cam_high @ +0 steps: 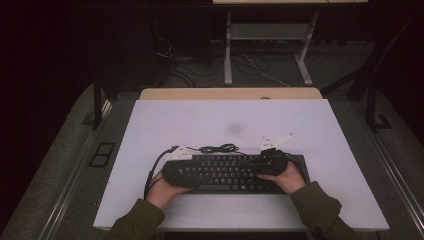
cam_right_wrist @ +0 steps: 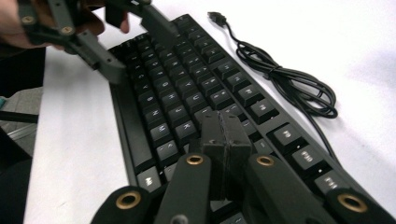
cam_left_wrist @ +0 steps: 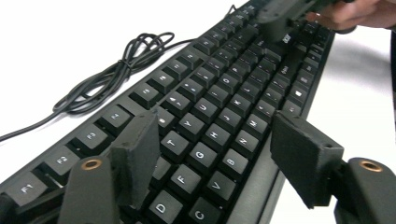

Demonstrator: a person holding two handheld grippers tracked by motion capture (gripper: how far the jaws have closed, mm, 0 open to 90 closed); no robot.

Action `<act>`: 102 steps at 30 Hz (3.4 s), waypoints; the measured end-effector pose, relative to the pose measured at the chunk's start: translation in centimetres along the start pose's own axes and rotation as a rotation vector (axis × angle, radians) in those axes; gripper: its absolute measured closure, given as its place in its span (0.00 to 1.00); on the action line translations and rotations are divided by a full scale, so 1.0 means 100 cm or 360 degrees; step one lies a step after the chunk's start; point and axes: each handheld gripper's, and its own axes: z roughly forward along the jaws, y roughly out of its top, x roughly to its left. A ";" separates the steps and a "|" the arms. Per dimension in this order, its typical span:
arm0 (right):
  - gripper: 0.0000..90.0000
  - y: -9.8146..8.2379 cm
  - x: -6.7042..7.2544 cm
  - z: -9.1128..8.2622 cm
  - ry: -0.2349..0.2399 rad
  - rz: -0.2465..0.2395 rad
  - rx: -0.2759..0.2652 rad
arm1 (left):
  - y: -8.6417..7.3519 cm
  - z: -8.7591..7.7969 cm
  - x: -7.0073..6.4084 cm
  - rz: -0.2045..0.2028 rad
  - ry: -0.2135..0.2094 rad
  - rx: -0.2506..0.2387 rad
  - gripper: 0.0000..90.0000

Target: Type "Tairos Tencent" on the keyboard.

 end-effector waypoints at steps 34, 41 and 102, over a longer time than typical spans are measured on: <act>0.99 -0.029 0.009 -0.009 -0.0042 -0.0073 0.0205 | 0.016 0.014 0.004 0.0014 0.0065 -0.0042 0.32; 0.99 -0.031 0.009 -0.006 -0.0037 -0.0077 0.0238 | 0.013 0.016 0.005 0.0001 0.0069 -0.0031 0.35; 0.99 -0.031 0.009 -0.006 -0.0022 -0.0067 0.0230 | 0.003 0.005 0.008 0.0067 0.0050 0.0065 0.69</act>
